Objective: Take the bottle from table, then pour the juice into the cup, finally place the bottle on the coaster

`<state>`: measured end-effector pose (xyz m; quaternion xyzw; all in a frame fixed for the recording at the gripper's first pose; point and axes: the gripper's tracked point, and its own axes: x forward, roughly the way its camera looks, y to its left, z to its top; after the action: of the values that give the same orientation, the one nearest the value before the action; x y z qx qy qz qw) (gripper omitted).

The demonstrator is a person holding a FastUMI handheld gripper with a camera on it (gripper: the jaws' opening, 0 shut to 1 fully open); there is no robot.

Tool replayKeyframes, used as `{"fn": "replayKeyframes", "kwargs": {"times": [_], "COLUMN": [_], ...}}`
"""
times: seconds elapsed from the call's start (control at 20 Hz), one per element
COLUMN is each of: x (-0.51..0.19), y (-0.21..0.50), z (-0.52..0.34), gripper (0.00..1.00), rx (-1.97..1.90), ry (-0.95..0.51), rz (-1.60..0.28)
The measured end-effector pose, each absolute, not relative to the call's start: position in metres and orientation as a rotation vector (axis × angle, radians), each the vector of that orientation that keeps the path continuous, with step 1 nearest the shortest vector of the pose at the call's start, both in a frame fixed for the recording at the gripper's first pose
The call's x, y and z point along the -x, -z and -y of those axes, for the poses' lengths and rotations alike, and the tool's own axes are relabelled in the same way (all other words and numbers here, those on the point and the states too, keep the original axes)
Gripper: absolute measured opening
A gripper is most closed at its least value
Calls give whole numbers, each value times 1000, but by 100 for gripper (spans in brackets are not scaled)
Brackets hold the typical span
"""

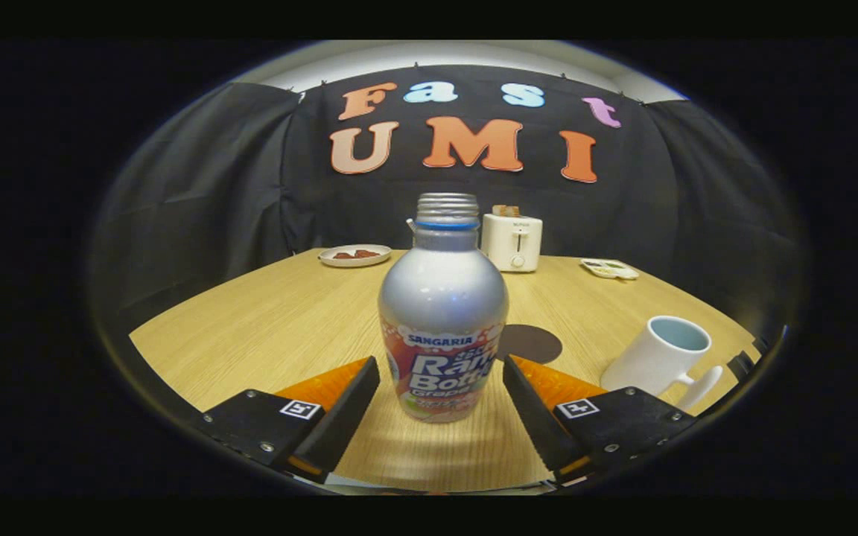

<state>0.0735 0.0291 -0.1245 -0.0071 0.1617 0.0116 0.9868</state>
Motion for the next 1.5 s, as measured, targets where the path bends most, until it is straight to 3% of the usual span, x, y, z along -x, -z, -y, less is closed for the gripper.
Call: {"fn": "replayKeyframes", "kwargs": {"times": [0.25, 0.3, 0.35, 0.4, 0.7, 1.5], "x": [-88, -97, -87, -82, -64, -66], "y": [123, 125, 122, 119, 89, 25], "z": [-30, -32, -30, -26, 2, 14], "gripper": [97, 91, 77, 73, 72, 71], "rx": [-15, -21, -41, -60, -200, -856], "ry": [-7, -8, -10, -8, 53, -53], "rz": [-303, -298, -312, -310, -242, -82]}}
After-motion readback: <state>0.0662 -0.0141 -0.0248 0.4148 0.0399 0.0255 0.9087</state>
